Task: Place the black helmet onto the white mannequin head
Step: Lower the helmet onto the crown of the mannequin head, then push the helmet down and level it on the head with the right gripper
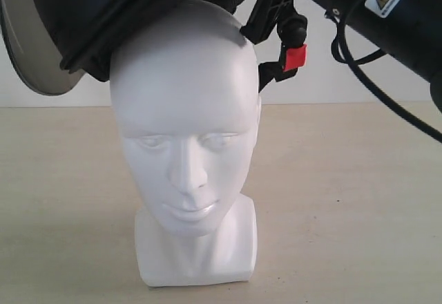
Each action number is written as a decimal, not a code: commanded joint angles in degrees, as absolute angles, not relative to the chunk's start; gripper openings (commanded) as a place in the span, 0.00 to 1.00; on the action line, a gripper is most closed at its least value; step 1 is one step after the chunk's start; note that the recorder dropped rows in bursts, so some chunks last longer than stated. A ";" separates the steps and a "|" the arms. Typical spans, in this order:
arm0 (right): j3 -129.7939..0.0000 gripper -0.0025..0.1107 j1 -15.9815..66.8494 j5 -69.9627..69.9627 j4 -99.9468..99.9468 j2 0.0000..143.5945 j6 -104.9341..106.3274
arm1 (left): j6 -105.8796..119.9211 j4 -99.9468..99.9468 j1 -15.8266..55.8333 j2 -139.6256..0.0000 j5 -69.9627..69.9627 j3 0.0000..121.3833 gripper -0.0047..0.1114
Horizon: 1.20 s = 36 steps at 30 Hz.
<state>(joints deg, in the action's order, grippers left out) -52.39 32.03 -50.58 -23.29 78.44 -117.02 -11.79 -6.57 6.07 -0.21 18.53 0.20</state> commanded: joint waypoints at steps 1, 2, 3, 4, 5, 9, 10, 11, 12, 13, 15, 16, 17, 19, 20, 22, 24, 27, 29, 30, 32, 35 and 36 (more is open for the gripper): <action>-52.48 0.02 31.94 -45.48 -25.21 75.29 -116.19 | -11.55 -6.65 5.90 0.00 18.22 0.00 0.08; -52.48 0.02 31.94 -43.81 -25.31 74.58 -116.19 | -11.55 -6.65 5.90 0.00 18.22 0.00 0.08; -52.48 0.02 31.94 -42.71 -25.47 73.98 -115.89 | -11.55 -6.65 5.90 0.00 18.22 0.00 0.08; -52.48 0.02 31.94 -39.65 -26.58 72.69 -115.78 | -11.55 -6.65 5.90 0.00 18.22 0.00 0.08; -52.48 0.02 31.94 -37.36 -27.63 71.61 -115.78 | -11.55 -6.65 5.90 0.00 18.22 0.00 0.08; -52.48 0.02 31.94 -26.91 -33.19 67.51 -115.78 | -11.55 -6.65 5.90 0.00 18.22 0.00 0.08; -52.48 0.02 31.94 -25.21 -33.98 67.18 -116.02 | -11.55 -6.65 5.90 0.00 18.22 0.00 0.08; -52.48 0.02 31.94 -23.33 -35.69 67.06 -116.44 | -11.55 -6.65 5.90 0.00 18.22 0.00 0.08; -52.48 0.02 31.94 -22.89 -36.36 67.06 -116.87 | -11.55 -6.65 5.90 0.00 18.22 0.00 0.08; -52.48 0.02 31.94 -21.94 -37.11 67.06 -116.98 | -11.55 -6.65 5.90 0.00 18.22 0.00 0.08; -52.48 0.02 31.94 -19.74 -37.97 67.06 -116.98 | -11.55 -6.65 5.90 0.00 18.22 0.00 0.08; -52.48 0.02 31.94 -19.04 -38.07 67.06 -116.98 | -11.55 -6.65 5.90 0.00 18.22 0.00 0.08; -52.48 0.02 31.94 -18.50 -38.24 67.06 -116.98 | -11.55 -6.65 5.90 0.00 18.22 0.00 0.08; -52.48 0.02 31.94 -17.93 -38.29 67.06 -116.98 | -11.55 -6.65 5.90 0.00 18.22 0.00 0.08; -52.48 0.02 31.94 -17.63 -38.45 67.06 -116.72 | -11.55 -6.65 5.90 0.00 18.22 0.00 0.08; -52.48 0.02 31.94 -16.37 -38.59 67.06 -116.32 | -11.55 -6.65 5.90 0.00 18.22 0.00 0.08; -52.48 0.02 31.94 -15.03 -39.37 67.06 -116.32 | -11.55 -6.65 5.90 0.00 18.22 0.00 0.08; -52.48 0.02 31.94 -14.63 -39.97 67.06 -116.32 | -11.55 -6.65 5.90 0.00 18.22 0.00 0.08; -52.48 0.02 31.94 -14.64 -40.96 67.18 -116.42 | -11.55 -6.65 5.90 0.00 18.22 0.00 0.08; -52.48 0.02 31.94 -14.31 -41.18 67.32 -116.42 | -11.55 -6.65 5.90 0.00 18.22 0.00 0.08; -52.48 0.02 31.94 -13.91 -41.17 67.55 -116.57 | -11.55 -6.65 5.90 0.00 18.22 0.00 0.08; -52.48 0.02 31.94 -13.70 -41.72 67.55 -116.79 | -11.55 -6.65 5.90 0.00 18.22 0.00 0.08; -52.48 0.02 31.94 -13.19 -41.87 67.55 -116.79 | -11.55 -6.65 5.90 0.00 18.22 0.00 0.08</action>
<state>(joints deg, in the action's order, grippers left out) -52.48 32.59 -20.41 -37.28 68.27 -120.56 -11.79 -6.57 6.07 -0.21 18.53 0.20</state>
